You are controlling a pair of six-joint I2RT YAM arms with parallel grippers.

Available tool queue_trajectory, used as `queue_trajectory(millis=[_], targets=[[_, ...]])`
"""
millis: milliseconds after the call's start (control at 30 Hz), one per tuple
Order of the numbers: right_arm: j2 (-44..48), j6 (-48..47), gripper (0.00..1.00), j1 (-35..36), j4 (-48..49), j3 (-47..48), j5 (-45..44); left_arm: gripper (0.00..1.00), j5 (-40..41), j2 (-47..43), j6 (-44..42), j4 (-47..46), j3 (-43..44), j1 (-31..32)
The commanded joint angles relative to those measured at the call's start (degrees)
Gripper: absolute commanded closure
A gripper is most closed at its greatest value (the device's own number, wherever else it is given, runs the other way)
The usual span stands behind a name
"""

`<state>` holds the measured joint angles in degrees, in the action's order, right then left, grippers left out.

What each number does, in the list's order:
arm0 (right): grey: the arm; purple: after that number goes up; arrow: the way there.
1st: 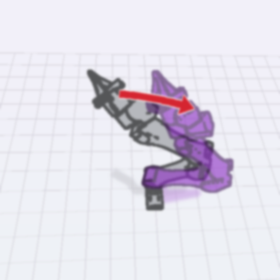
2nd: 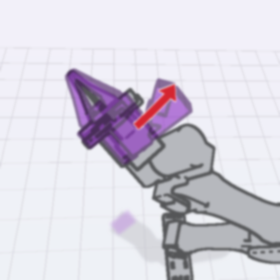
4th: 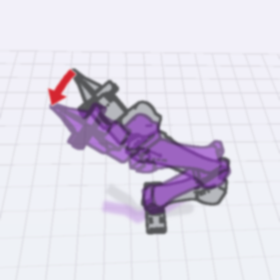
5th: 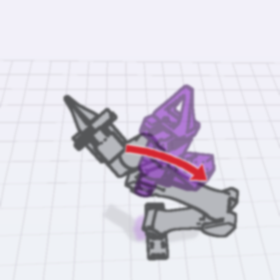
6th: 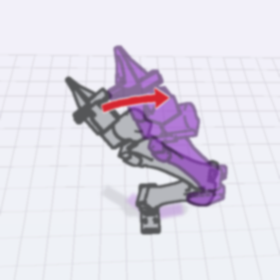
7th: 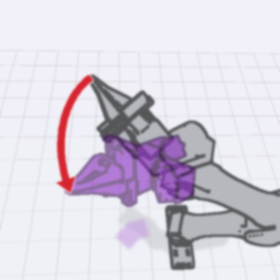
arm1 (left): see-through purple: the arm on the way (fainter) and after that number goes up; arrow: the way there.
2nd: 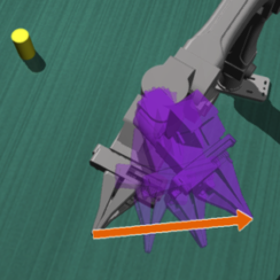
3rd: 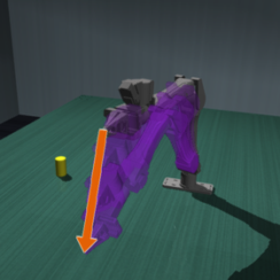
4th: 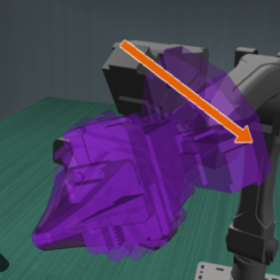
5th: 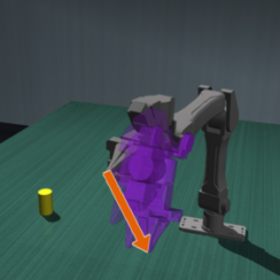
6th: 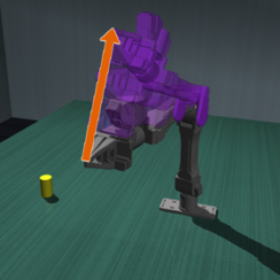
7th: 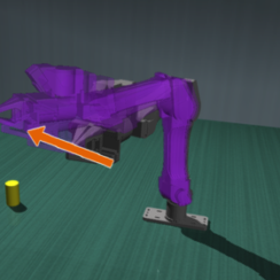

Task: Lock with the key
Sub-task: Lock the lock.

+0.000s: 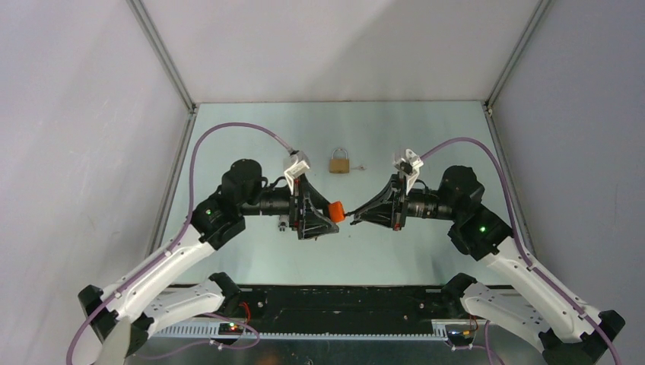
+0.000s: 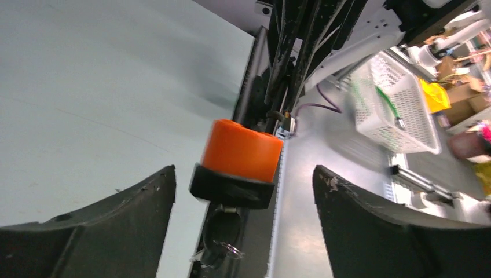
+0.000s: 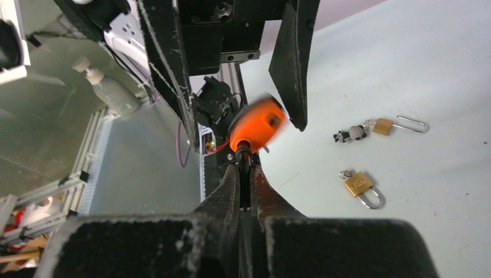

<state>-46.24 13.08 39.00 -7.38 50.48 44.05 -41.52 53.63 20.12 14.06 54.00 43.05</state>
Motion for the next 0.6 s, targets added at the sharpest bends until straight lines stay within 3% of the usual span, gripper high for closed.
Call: queue_trajectory(millis=[0, 233, 567], targets=[[1.4, 10.0, 1.00, -0.5, 6.7, 2.6, -3.8, 0.03, 6.9, -4.8, -3.1, -2.9, -0.6, 0.1], [1.0, 20.7, 1.00, -1.0, 9.6, 2.5, -10.0, 0.00, 13.5, -9.8, -4.3, -6.7, -3.2, 0.7], [2.1, 27.3, 1.00, -1.0, 14.8, 2.5, -11.6, 0.00, 13.8, -9.8, -3.5, -16.9, -4.5, 1.8]])
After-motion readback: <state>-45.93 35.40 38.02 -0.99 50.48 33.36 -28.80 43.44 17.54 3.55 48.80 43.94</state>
